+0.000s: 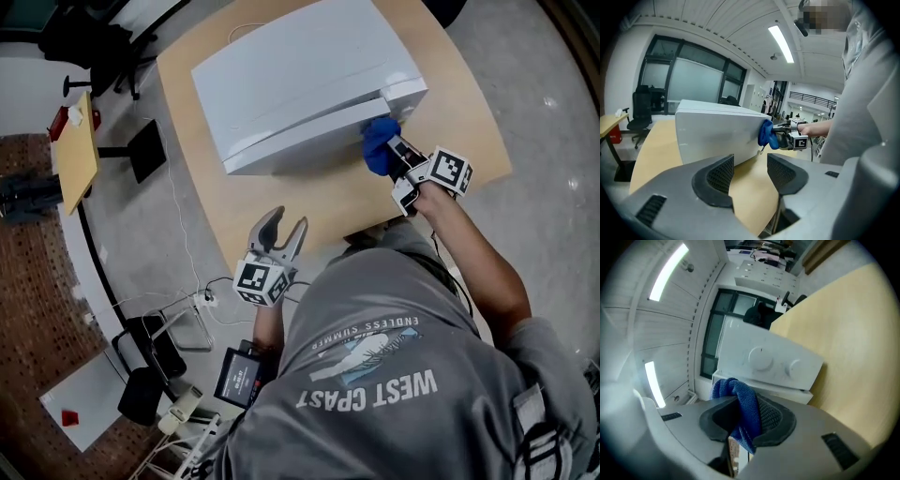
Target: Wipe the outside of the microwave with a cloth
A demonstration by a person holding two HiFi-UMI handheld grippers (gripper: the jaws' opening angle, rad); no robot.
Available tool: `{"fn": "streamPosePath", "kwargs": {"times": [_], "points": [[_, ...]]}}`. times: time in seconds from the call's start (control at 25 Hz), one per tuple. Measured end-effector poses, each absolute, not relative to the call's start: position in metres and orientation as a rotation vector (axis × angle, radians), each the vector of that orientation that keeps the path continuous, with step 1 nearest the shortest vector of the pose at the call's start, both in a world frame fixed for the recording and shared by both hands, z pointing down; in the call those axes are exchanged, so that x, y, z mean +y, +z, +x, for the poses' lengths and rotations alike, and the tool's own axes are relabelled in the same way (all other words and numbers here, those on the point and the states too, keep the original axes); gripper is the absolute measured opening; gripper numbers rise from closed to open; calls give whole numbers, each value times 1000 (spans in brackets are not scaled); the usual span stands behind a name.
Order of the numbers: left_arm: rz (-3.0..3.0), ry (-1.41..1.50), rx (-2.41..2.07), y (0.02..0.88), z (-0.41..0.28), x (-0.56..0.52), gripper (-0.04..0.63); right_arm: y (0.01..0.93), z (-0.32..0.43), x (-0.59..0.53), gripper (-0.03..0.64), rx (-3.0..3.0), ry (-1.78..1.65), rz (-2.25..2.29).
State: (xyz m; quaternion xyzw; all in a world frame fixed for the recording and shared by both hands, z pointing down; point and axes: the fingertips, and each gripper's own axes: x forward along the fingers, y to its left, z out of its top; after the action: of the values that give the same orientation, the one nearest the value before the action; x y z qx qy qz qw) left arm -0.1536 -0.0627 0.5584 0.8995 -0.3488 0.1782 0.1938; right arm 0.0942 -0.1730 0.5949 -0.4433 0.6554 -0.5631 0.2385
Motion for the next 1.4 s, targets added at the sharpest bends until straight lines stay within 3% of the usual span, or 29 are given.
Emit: {"fn": "streamPosePath", "kwargs": {"times": [0.24, 0.44, 0.56, 0.72, 0.92, 1.04, 1.12, 1.24, 1.4], "points": [[2555, 507, -901, 556, -129, -69, 236, 559, 125, -170, 91, 1913, -1380, -1407], [2523, 512, -953, 550, -113, -78, 236, 439, 176, -212, 91, 2697, -362, -1771], [2477, 488, -1040, 552, -113, -84, 236, 438, 167, -277, 91, 3178, -44, -1663], [2423, 436, -1166, 535, -112, -86, 236, 466, 77, -319, 91, 3652, 203, -1193], [2318, 380, -1325, 534, -128, -79, 236, 468, -137, -321, 91, 3748, 607, -548], [2243, 365, -1404, 542, -142, -67, 236, 475, -235, -318, 91, 3775, 667, -270], [2208, 364, -1434, 551, -150, -62, 236, 483, -257, -326, 91, 3774, 625, -192], [2203, 376, -1427, 561, -154, -63, 236, 491, -215, -365, 91, 3766, 496, -330], [2246, 367, -1373, 565, -148, -73, 236, 507, -38, -447, 91, 3742, 270, -982]]}}
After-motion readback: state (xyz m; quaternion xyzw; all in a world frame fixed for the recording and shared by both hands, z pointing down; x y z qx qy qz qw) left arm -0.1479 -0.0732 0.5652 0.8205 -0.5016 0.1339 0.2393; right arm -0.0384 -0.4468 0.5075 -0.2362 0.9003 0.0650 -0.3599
